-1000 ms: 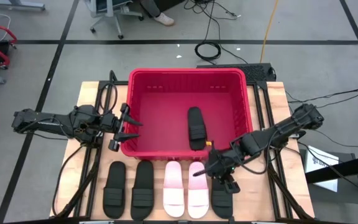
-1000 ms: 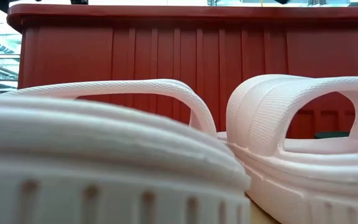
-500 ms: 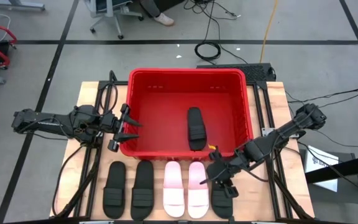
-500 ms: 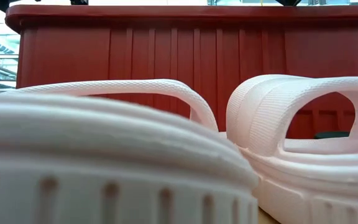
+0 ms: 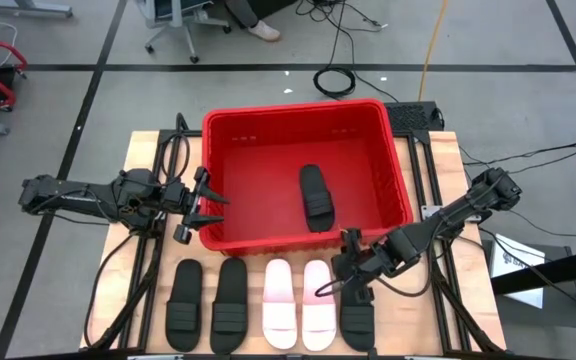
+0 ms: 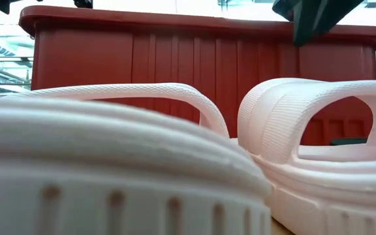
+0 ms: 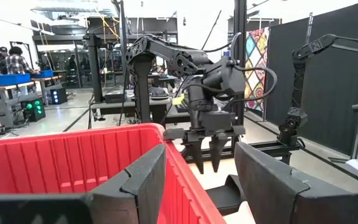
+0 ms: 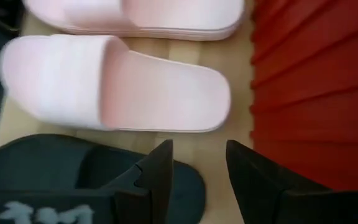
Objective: Pick and place slides into bin
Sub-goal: Put the black slide into the red bin
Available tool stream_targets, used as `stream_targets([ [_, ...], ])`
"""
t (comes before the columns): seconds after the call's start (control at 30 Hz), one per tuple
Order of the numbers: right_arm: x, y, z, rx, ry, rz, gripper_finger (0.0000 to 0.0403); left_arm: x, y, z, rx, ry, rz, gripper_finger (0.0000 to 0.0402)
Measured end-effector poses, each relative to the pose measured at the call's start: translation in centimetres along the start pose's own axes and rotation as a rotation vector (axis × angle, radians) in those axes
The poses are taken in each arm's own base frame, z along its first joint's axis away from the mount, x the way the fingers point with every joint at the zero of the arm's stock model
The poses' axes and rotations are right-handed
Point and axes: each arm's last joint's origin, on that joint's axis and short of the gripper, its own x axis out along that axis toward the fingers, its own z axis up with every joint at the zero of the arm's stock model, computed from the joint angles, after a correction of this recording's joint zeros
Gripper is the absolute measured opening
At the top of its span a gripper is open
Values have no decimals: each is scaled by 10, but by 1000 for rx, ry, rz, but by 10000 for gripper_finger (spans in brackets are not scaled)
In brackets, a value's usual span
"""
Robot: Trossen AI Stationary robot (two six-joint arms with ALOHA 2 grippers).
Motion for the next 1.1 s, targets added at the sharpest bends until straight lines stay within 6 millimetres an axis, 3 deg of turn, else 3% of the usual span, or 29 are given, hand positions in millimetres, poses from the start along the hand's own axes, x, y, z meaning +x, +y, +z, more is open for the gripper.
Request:
stream_targets([
  [0.27, 3, -4, 7, -13, -53, -7, 141, 0, 0, 0, 0, 0, 0, 198],
  [0.43, 0, 0, 24, -53, -171, 215, 141, 0, 0, 0, -14, 1, 0, 198],
  [0.57, -2, 0, 35, -121, -288, 273, 141, 0, 0, 0, -13, 1, -2, 198],
  [0.77, 2, -22, 47, -128, -357, 255, 141, 0, 0, 0, -13, -1, -5, 198],
  [1.1, 29, -59, 65, -156, -420, 187, 141, 0, 0, 1, -10, -8, -8, 198],
])
